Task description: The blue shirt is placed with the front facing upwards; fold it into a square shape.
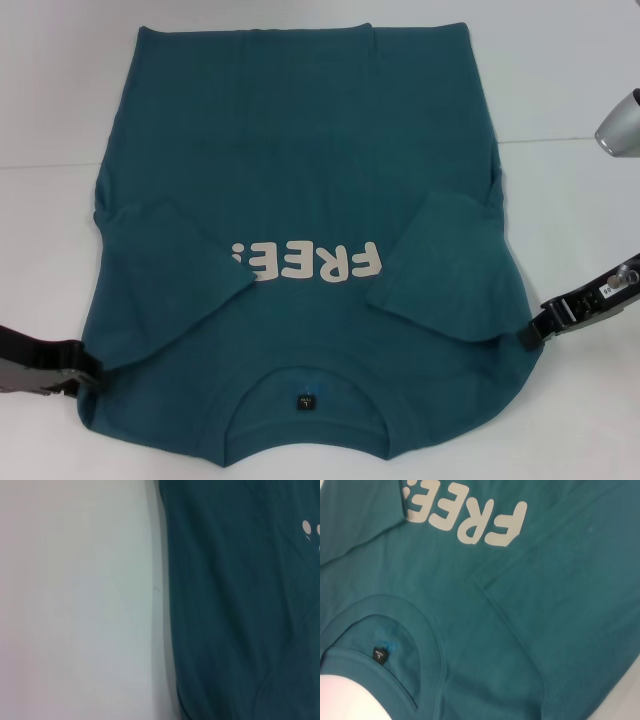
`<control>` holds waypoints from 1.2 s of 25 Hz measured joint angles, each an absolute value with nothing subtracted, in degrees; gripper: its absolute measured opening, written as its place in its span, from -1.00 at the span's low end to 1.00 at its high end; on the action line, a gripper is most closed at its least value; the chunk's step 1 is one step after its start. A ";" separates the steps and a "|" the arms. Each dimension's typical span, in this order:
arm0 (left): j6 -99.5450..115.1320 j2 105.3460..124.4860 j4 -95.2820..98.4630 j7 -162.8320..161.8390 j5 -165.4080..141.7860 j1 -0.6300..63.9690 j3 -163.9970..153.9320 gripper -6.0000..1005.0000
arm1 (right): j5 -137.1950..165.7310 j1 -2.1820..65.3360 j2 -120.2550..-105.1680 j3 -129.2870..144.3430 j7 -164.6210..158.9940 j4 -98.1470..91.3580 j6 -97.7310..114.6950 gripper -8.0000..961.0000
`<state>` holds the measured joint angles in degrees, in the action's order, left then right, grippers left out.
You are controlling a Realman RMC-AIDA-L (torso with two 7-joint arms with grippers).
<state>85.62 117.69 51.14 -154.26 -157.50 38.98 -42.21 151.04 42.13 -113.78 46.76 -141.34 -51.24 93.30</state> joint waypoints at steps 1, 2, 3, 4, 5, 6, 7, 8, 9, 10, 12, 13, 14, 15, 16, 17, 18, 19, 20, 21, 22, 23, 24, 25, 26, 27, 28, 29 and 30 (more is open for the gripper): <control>85.60 117.69 51.16 -154.26 -157.51 38.98 -42.21 -0.06 | 150.87 42.13 -113.73 46.76 -141.34 -51.24 93.31 -0.82; 85.42 117.68 51.22 -154.27 -157.53 38.99 -42.21 -0.12 | 150.76 42.12 -113.68 46.76 -141.33 -51.24 93.31 -0.82; 85.42 117.68 51.22 -154.27 -157.53 38.99 -42.21 -0.18 | 150.74 42.12 -113.65 46.76 -141.33 -51.24 93.32 -0.82; 85.31 117.68 51.25 -154.27 -157.54 38.97 -42.21 -0.24 | 150.73 42.13 -113.63 46.76 -141.33 -51.24 93.33 -0.82; 85.19 117.68 51.26 -154.28 -157.54 38.96 -42.21 -0.30 | 150.73 42.15 -113.61 46.76 -141.33 -51.24 93.33 -0.82; 85.12 117.68 51.27 -154.28 -157.55 38.94 -42.21 -0.36 | 150.73 42.20 -113.60 46.76 -141.31 -51.24 93.34 -0.82; 85.08 117.68 51.27 -154.28 -157.55 38.92 -42.21 -0.42 | 150.73 42.23 -113.59 46.76 -141.29 -51.24 93.34 -0.82; 85.07 117.68 51.28 -154.27 -157.56 38.92 -42.21 -0.48 | 150.69 42.24 -113.58 46.76 -141.27 -51.24 93.34 -0.82; 85.02 117.68 51.30 -154.20 -157.58 38.92 -42.20 -0.56 | 150.62 42.24 -113.58 46.76 -141.25 -51.24 93.34 -0.82; 84.94 117.68 51.33 -154.06 -157.61 38.92 -42.20 -0.63 | 150.48 42.25 -113.56 46.76 -141.25 -51.24 93.33 -0.81; 84.66 117.68 51.44 -153.88 -157.68 38.92 -42.19 -0.77 | 149.94 42.19 -113.51 46.76 -141.14 -51.24 93.32 -0.81; 84.49 117.68 51.52 -153.72 -157.75 38.89 -42.19 -0.84 | 149.58 42.06 -113.46 46.76 -140.97 -51.24 93.26 -0.81; 84.35 117.68 51.57 -153.48 -157.83 38.83 -42.18 -0.92 | 149.40 41.95 -113.42 46.68 -140.83 -51.24 93.22 -0.81; 84.35 117.68 51.57 -153.48 -157.83 38.83 -42.18 -0.92 | 149.24 41.83 -113.36 46.51 -140.65 -51.24 93.17 -0.81; 84.19 117.68 51.72 -153.10 -157.95 38.72 -42.15 -0.92 | 149.17 41.73 -113.32 46.25 -140.40 -51.24 93.11 -0.81; 83.88 117.78 52.24 -151.49 -158.26 38.35 -41.98 -0.92 | 149.13 41.63 -113.28 45.71 -139.96 -51.23 93.07 -0.81; 83.82 117.81 52.31 -151.05 -158.27 38.23 -41.91 -0.92 | 149.10 41.53 -113.25 45.07 -139.29 -51.19 93.04 -0.81; 83.64 117.88 52.44 -149.99 -158.27 37.98 -41.74 -0.93 | 149.00 41.43 -113.25 44.24 -138.39 -51.14 93.05 -0.81; 83.44 117.93 52.45 -149.15 -158.20 37.74 -41.53 -0.93 | 148.86 41.28 -113.27 43.25 -137.44 -51.06 93.08 -0.81; 83.13 117.96 52.46 -148.38 -158.02 37.48 -41.26 -0.93 | 148.58 41.05 -113.33 42.24 -136.39 -50.97 93.11 -0.81; 82.71 118.00 52.46 -147.48 -157.85 37.18 -40.78 -0.93 | 148.21 40.75 -113.38 41.62 -135.64 -50.92 93.09 -0.81; 82.44 118.02 52.46 -146.94 -157.80 37.02 -40.48 -0.93 | 147.74 40.39 -113.45 41.11 -134.87 -50.86 93.09 -0.80; 82.07 118.08 52.46 -145.92 -157.76 36.73 -39.88 -0.92 | 147.21 39.95 -113.52 40.92 -134.10 -50.84 92.94 -0.80; 81.73 118.17 52.41 -144.85 -157.73 36.43 -39.30 -0.92 | 146.02 39.13 -113.59 40.79 -132.58 -50.78 92.70 -0.80; 81.55 118.23 52.31 -144.21 -157.70 36.21 -39.00 -0.93 | 146.02 39.13 -113.59 40.79 -132.58 -50.78 92.70 -0.80; 81.32 118.30 52.20 -143.47 -157.63 35.96 -38.67 -0.93 | 145.37 38.67 -113.68 40.73 -131.68 -50.76 92.50 -0.80; 81.02 118.41 52.11 -142.55 -157.38 35.67 -38.46 -0.93 | 144.71 38.27 -113.79 40.69 -130.86 -50.74 92.45 -0.80; 80.91 118.50 52.04 -141.99 -157.11 35.48 -38.39 -0.93 | 144.10 37.90 -113.92 40.66 -130.08 -50.72 92.38 -0.80; 80.79 118.58 52.00 -141.39 -156.74 35.31 -38.34 -0.93 | 143.57 37.62 -114.06 40.65 -129.40 -50.71 92.32 -0.80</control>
